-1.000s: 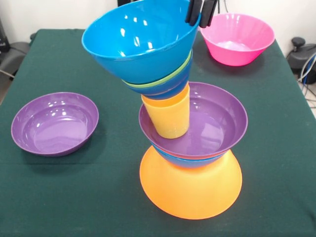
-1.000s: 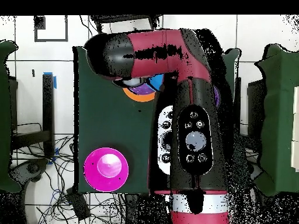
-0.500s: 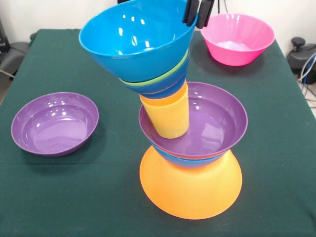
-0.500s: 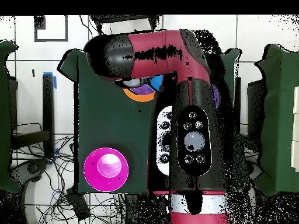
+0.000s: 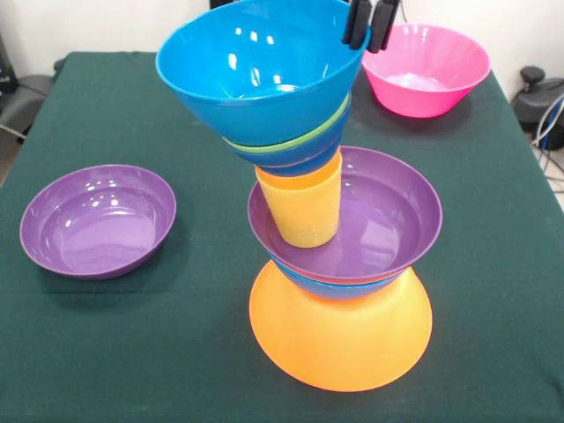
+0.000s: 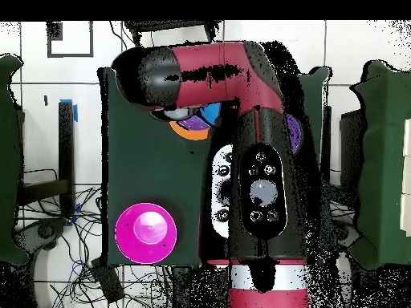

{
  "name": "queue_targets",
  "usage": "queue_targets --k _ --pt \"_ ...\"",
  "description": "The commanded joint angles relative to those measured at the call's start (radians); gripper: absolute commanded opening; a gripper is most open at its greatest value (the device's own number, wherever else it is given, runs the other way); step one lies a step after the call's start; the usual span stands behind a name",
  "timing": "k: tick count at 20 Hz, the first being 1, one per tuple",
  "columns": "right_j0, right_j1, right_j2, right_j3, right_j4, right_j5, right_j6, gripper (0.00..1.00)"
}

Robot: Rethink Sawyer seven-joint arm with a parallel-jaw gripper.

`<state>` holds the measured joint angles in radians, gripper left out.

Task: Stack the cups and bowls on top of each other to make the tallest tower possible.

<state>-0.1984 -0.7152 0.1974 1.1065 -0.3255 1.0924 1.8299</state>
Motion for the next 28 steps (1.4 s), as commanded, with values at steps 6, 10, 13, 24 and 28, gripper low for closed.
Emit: queue_targets --k 6,10,13,24,28 --pt "0.031 0.074 0.009 0.027 0.005 -0.038 0.092 0.00" --pt "0.026 0.074 0.008 0.030 0.002 -0.048 0.081 0.00" --pt "0.025 0.068 0.005 0.040 0.001 -0.054 0.077 0.00" --pt "0.021 0.051 0.004 0.074 0.011 -0.072 0.064 1.00" --pt "0.022 0.054 0.007 0.078 0.011 -0.080 0.063 1.00"
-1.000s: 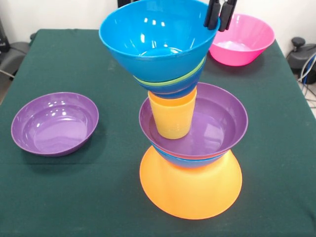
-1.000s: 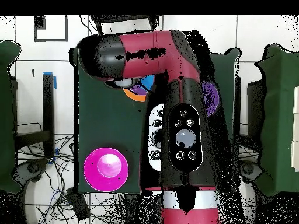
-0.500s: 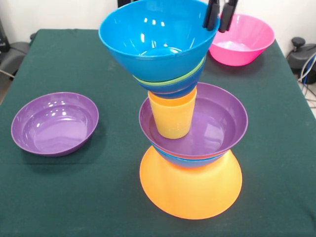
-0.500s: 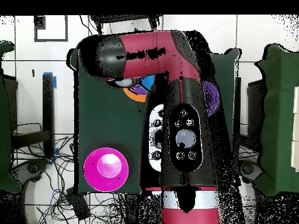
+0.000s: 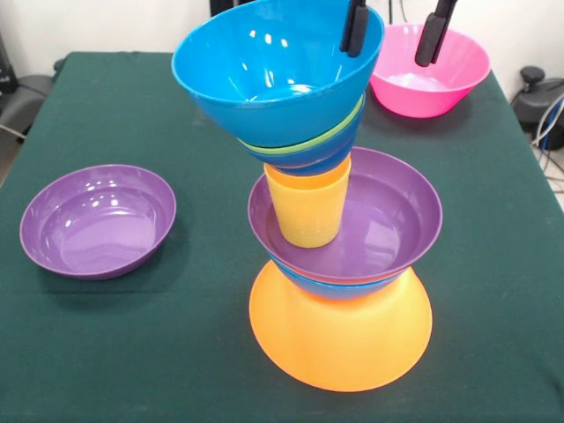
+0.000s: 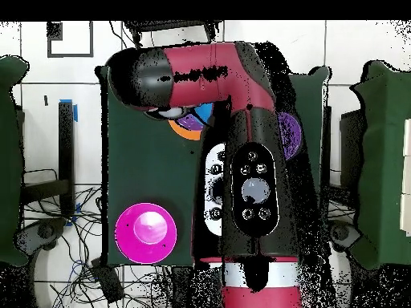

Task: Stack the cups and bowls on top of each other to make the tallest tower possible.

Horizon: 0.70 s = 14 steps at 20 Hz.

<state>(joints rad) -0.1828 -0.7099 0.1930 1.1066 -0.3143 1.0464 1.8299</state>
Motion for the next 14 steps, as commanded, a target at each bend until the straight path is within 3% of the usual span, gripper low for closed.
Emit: queue_targets --k 1,14 --pt "0.007 0.053 0.013 0.073 0.000 -0.031 0.062 1.00" --pt "0.033 0.033 -0.022 0.021 -0.034 0.046 0.056 1.00"
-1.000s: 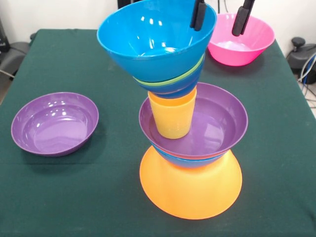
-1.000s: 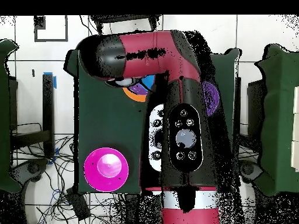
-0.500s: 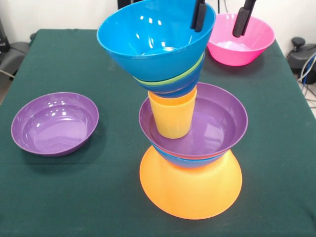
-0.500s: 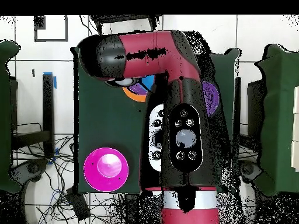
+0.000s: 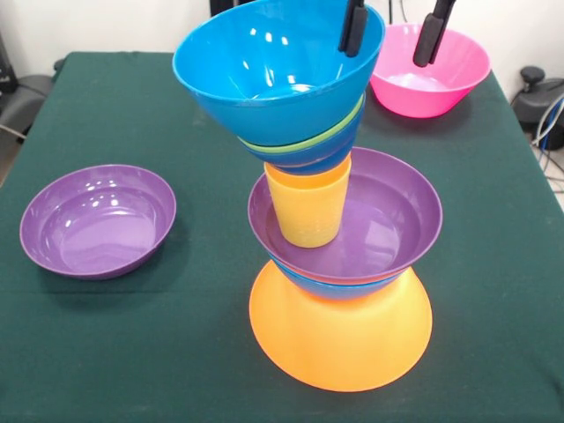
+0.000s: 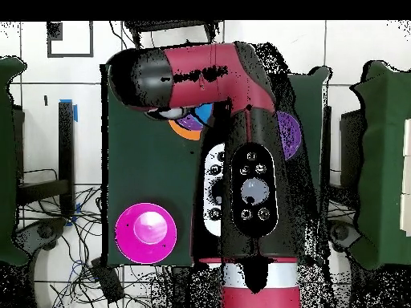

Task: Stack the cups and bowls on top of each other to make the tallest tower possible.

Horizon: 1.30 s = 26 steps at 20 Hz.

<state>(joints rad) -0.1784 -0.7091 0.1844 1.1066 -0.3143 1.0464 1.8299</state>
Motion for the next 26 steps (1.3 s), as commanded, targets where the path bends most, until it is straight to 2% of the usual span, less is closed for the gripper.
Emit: queue_targets --k 1,9,14,26 --pt "0.030 0.030 -0.014 0.017 -0.032 0.055 0.051 1.00" --pt "0.039 0.024 -0.022 -0.066 -0.033 0.144 0.026 1.00" --pt "0.030 0.028 -0.007 -0.087 -0.005 0.164 0.019 1.00" --pt "0.036 0.037 -0.005 -0.121 0.014 0.190 0.009 1.00"
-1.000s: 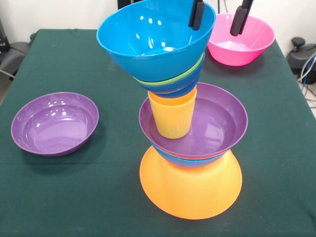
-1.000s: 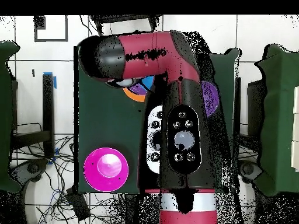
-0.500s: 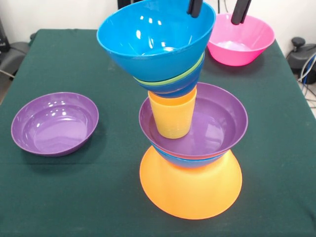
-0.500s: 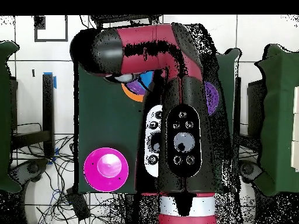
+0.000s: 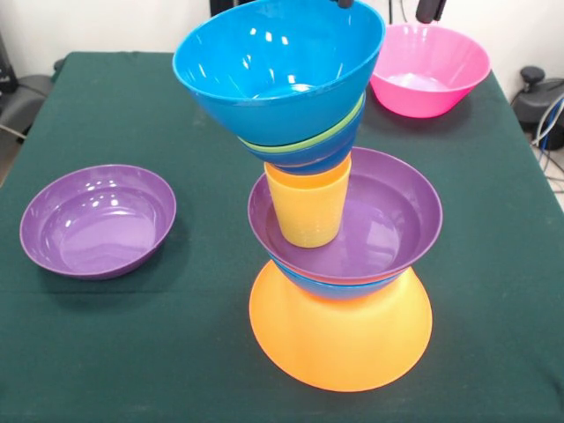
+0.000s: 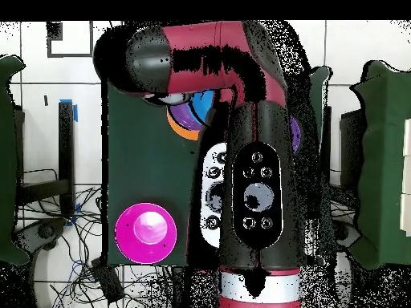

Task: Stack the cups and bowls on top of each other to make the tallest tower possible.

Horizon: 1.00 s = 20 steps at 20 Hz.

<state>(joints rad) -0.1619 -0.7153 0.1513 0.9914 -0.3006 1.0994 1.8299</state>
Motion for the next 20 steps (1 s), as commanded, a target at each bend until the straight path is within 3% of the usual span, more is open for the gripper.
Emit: queue_targets --k 1,11,20 --pt "0.019 0.043 0.028 -0.009 0.003 0.141 0.008 1.00" --pt "0.022 0.046 0.029 -0.030 0.020 0.170 0.001 1.00" --pt "0.084 -0.018 -0.024 0.105 0.058 0.115 0.160 1.00"
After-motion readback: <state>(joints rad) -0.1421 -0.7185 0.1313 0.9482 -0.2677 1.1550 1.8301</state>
